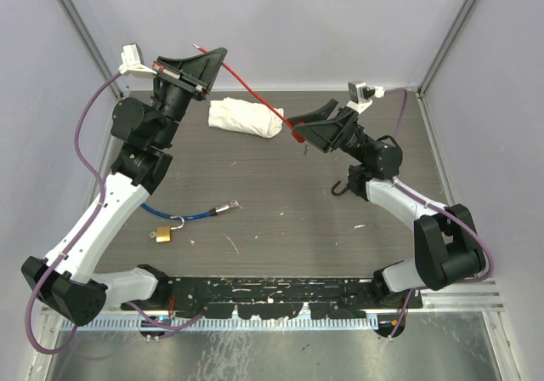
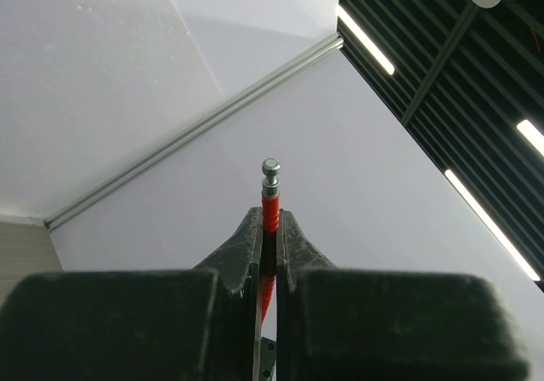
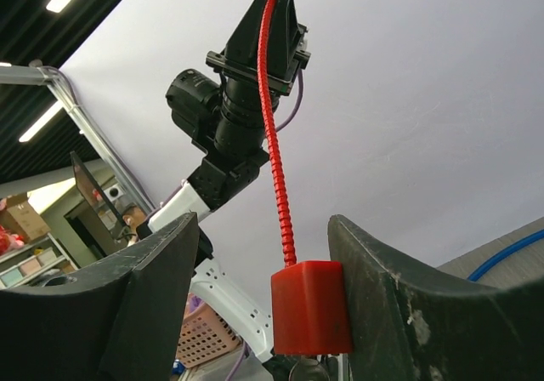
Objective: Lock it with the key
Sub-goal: Adjust the lock, then lock the lock.
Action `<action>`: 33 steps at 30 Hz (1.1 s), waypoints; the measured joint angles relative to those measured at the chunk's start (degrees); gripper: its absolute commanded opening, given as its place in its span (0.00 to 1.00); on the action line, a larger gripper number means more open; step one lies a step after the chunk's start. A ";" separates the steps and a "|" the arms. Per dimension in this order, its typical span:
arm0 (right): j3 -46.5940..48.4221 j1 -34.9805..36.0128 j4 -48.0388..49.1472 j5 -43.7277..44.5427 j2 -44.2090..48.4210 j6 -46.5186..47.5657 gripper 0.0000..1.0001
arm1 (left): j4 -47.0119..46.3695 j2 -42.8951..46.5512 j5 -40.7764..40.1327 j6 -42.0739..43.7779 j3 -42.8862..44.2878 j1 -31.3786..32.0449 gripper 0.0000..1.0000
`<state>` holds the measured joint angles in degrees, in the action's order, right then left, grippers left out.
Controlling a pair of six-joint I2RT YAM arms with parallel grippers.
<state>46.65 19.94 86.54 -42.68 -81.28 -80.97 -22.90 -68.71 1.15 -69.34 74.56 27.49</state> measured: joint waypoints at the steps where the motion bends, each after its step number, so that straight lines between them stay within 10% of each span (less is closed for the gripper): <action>1: -0.04 -0.04 0.00 -0.04 0.09 0.02 0.68 | 0.00 0.00 -0.17 0.00 0.00 0.00 0.00; 27: -2.64 -0.20 0.00 -0.39 1.01 0.85 0.42 | -0.74 -0.70 -3.56 1.07 -0.20 0.02 0.00; 33: -2.64 -0.26 0.00 -1.14 1.11 1.70 0.54 | -0.87 -0.90 -3.98 1.14 -0.39 0.00 0.00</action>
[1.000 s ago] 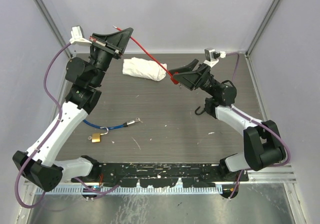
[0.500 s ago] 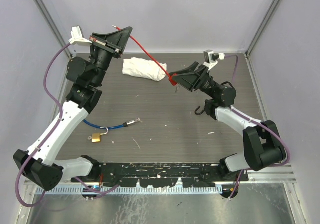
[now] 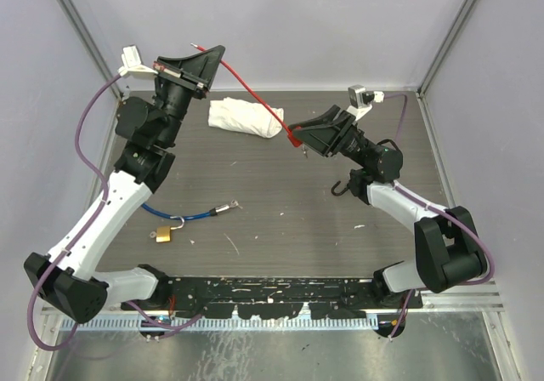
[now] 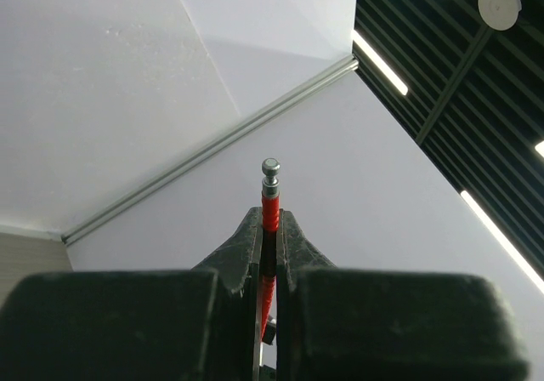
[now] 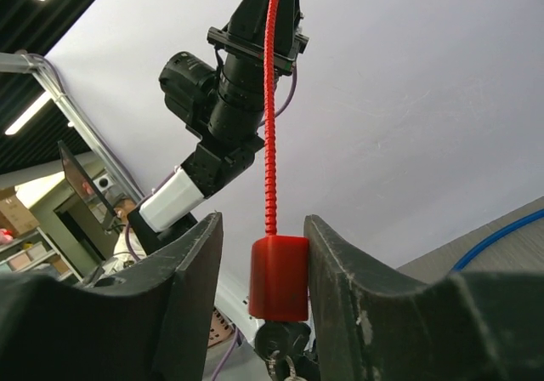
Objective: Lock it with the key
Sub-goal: Lock the lock.
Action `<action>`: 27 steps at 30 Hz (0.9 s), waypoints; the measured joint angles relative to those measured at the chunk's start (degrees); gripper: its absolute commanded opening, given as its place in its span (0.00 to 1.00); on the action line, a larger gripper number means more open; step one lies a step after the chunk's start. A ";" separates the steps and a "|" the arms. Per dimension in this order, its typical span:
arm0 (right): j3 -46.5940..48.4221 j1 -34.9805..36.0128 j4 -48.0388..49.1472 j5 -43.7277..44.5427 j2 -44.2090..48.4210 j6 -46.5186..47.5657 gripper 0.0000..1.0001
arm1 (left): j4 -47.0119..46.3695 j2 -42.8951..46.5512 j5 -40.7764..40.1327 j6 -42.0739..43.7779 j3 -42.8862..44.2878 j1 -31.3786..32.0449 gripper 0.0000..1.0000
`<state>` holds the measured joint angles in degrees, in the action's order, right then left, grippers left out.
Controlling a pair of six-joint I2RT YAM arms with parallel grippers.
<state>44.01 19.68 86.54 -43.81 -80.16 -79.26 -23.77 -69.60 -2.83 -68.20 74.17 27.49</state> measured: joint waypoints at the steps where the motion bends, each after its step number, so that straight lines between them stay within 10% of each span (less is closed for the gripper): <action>1: 0.00 -0.04 0.00 -0.09 0.00 0.00 0.56 | 0.00 -0.07 -0.02 0.02 0.00 0.00 0.00; 27: -2.78 1.38 0.00 0.02 -3.58 -2.01 0.76 | -3.54 -6.14 2.19 -4.13 1.90 -0.02 0.00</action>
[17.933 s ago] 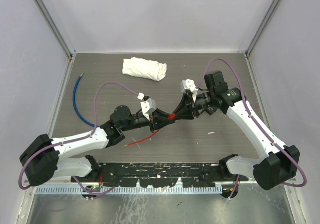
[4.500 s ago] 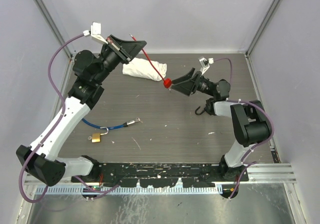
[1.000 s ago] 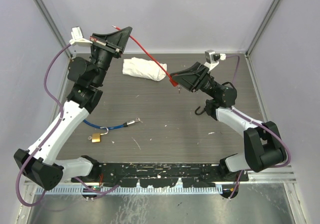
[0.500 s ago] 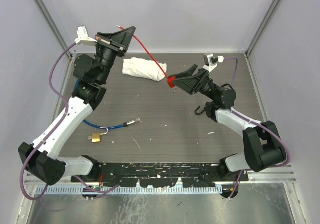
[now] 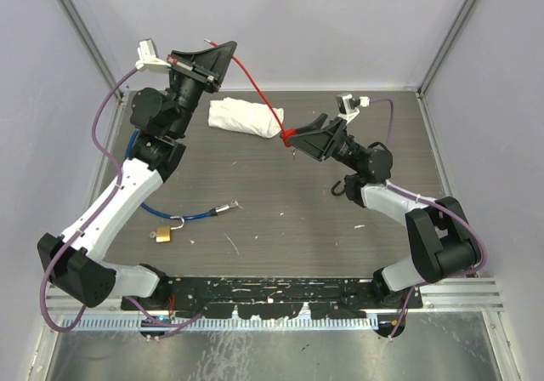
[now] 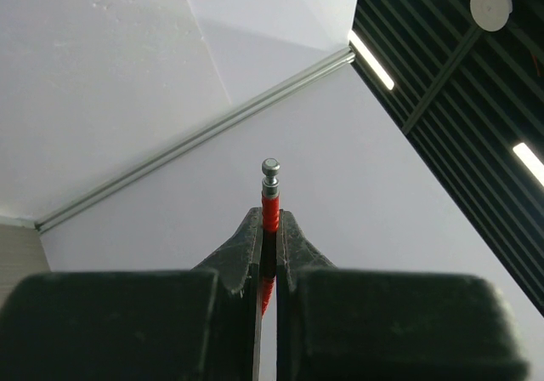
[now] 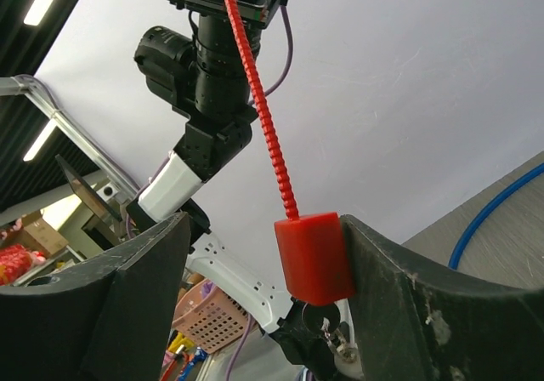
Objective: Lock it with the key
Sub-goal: Lock the lock.
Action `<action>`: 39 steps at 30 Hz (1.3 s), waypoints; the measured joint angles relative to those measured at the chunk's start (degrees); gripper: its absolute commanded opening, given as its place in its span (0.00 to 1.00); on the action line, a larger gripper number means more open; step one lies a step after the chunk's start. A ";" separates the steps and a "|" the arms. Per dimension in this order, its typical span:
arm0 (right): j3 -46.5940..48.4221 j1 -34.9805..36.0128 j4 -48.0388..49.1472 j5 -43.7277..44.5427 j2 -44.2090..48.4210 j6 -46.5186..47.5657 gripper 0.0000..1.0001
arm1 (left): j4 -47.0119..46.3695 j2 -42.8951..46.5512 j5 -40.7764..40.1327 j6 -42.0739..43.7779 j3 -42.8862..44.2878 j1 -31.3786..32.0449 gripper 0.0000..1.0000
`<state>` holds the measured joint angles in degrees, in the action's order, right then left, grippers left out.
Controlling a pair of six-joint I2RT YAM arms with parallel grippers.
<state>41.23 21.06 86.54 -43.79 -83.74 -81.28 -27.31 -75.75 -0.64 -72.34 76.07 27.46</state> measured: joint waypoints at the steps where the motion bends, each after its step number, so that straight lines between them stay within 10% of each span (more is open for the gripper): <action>1: 0.00 0.11 0.00 0.07 -0.17 0.00 0.77 | -0.04 0.00 0.04 -0.22 0.11 0.00 0.00; 17: 0.00 0.74 0.00 1.05 -0.57 0.42 0.49 | -1.16 -0.85 0.44 -1.95 1.07 0.00 0.00; 27: 0.00 0.37 0.00 0.46 0.87 2.01 0.02 | -1.18 -0.81 -0.02 -1.18 1.05 -0.09 0.00; 39: 4.70 -4.76 -17.49 -20.98 9.77 26.40 0.01 | 9.73 6.64 13.57 18.43 0.74 -0.68 0.00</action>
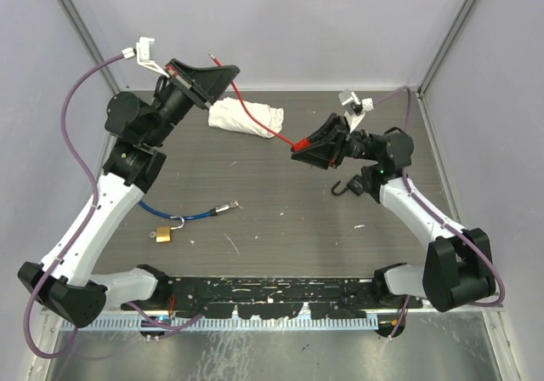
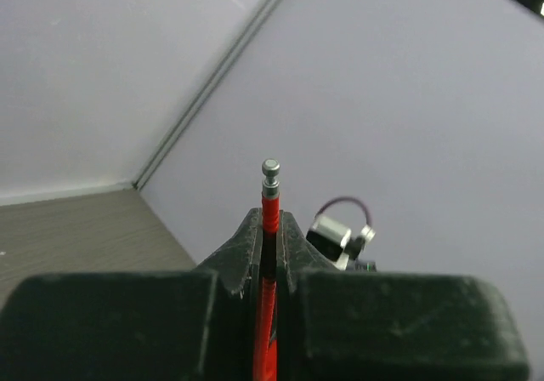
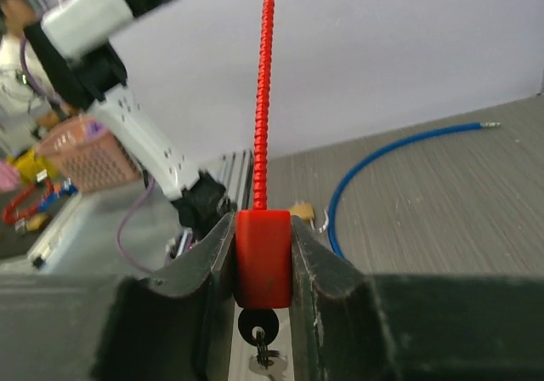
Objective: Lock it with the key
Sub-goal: Lock the lock.
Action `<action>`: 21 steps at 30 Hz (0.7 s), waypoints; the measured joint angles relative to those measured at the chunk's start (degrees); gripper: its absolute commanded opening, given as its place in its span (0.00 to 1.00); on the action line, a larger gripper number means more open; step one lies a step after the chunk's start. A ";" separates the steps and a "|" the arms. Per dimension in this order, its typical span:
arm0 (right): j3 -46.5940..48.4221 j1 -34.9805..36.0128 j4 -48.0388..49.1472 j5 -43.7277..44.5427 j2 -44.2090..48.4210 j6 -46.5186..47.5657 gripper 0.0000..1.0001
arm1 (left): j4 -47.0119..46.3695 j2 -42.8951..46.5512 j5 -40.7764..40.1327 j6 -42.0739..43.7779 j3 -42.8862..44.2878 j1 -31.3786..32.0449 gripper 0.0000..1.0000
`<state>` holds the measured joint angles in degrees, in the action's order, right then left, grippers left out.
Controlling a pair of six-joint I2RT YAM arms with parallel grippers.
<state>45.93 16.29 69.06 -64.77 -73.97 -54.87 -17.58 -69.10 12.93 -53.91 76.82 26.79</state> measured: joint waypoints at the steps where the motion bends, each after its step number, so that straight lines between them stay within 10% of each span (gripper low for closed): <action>1: 1.14 -0.28 -4.11 -2.78 0.57 3.93 0.01 | 2.12 0.70 3.08 3.28 0.39 -0.13 0.00; 10: 33.24 2.69 -87.32 -2.71 -4.98 70.29 0.01 | 25.03 1.22 22.10 37.59 -0.72 7.08 0.00; 21: 43.85 7.41 -134.35 10.19 -10.73 110.68 0.01 | 47.69 -8.00 22.97 62.45 -3.89 16.06 0.00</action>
<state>89.78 23.70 -65.30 -54.59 -84.71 55.81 30.11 -77.10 35.90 8.54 72.93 42.85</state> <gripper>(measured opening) 0.307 0.042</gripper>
